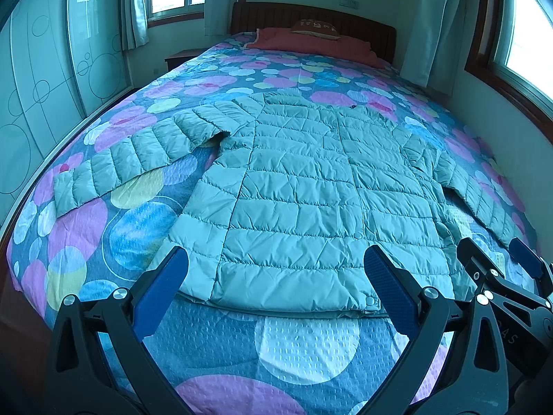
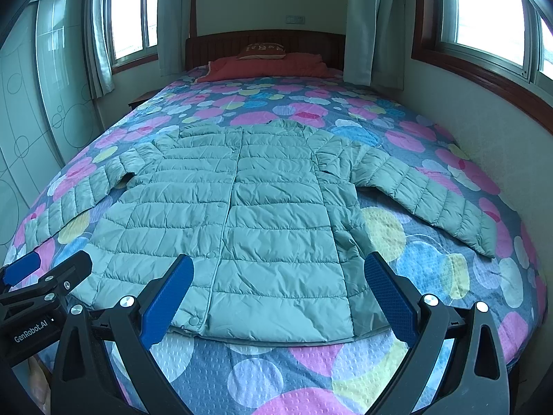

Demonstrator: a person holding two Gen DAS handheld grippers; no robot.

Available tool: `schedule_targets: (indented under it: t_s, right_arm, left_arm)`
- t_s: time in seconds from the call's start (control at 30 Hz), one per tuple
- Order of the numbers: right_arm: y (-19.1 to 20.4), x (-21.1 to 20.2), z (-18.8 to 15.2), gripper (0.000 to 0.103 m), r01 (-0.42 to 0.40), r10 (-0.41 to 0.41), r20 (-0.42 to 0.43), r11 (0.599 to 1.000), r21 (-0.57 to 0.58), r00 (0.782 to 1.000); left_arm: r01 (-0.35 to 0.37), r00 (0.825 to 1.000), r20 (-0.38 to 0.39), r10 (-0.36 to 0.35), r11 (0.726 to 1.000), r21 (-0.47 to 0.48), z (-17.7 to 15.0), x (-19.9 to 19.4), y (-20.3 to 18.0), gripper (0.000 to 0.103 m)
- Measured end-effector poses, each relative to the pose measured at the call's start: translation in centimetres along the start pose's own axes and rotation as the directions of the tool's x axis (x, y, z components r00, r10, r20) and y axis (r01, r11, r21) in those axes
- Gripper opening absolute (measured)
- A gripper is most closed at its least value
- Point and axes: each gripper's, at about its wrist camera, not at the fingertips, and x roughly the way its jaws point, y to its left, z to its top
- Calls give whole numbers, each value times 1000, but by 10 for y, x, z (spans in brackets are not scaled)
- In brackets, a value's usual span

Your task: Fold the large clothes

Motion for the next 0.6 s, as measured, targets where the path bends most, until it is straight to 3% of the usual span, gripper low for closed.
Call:
schedule_targets:
  t_s: [0.6]
  right_arm:
    - [2, 2, -1, 98, 1, -1, -2, 1000, -2, 1000]
  left_arm:
    - [0, 1000, -2, 0, 1000, 1, -1, 1, -1, 101]
